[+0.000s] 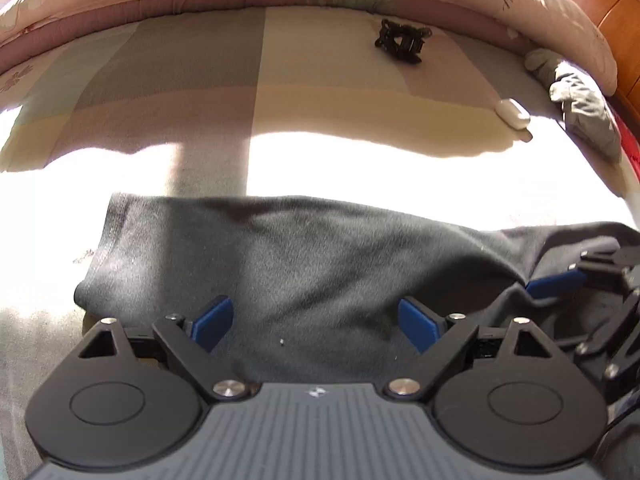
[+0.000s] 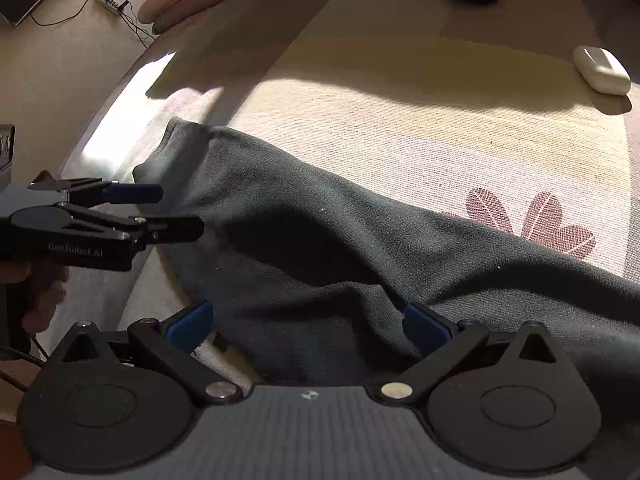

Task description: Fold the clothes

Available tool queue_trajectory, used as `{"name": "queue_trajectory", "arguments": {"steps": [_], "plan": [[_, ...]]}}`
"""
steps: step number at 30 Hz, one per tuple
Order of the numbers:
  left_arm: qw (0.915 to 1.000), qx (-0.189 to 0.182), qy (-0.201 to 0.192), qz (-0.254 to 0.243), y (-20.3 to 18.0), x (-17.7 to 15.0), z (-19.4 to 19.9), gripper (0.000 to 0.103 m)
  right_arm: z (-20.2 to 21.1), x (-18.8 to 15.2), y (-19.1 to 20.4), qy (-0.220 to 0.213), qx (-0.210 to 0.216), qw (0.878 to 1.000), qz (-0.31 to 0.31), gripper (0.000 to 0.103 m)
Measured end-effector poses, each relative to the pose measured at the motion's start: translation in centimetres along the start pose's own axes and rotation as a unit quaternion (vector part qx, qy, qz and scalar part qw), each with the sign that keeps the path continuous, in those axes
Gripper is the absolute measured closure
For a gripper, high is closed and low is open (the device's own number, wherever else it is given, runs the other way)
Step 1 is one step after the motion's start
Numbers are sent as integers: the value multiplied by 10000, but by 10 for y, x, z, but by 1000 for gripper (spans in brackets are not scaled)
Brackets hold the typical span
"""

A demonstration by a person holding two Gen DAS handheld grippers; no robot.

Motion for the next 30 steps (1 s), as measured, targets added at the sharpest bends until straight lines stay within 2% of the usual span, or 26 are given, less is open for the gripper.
{"name": "queue_trajectory", "arguments": {"steps": [4,8,9,10,12,15,18,22,25,28,30], "plan": [[9989,-427,-143,138,-21,23,-19,14,-2,-10,4,142,136,9998,-33,0],[9946,-962,143,376,-40,15,-36,14,-1,-9,2,93,149,9997,-162,0],[9943,-934,269,432,-38,9,-42,14,-1,-8,1,79,153,9997,-191,0],[9955,-724,377,474,-30,2,-47,14,-1,-9,1,78,148,9997,-165,0],[9964,-410,387,627,-11,-3,-48,20,0,-11,2,82,133,9999,-73,0],[9949,-165,378,924,12,-4,-37,20,3,-12,0,65,122,9999,-79,0],[9947,-129,382,948,17,-4,-29,20,5,-13,-2,44,116,9998,-133,0],[9974,-350,76,631,6,8,-34,20,7,-13,-3,28,25,9997,-222,0],[9964,-244,262,774,12,-2,-39,19,9,-13,-1,41,-49,9998,-209,0],[9938,-316,150,1051,25,-21,-21,20,11,-10,2,20,-91,9999,-109,0],[9932,-250,228,1114,31,-27,-9,19,14,-8,4,-10,-104,9999,0,0]]}}
Point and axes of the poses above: each gripper's, at about its wrist camera, not at the fingertips, and z roughly against the way its jaws point, y to its left, x to its top, the point moved 5 cm from there along -z, roughly the way its jaws point, and after that the axes turned 14 degrees about -y, right-handed, at the moved point
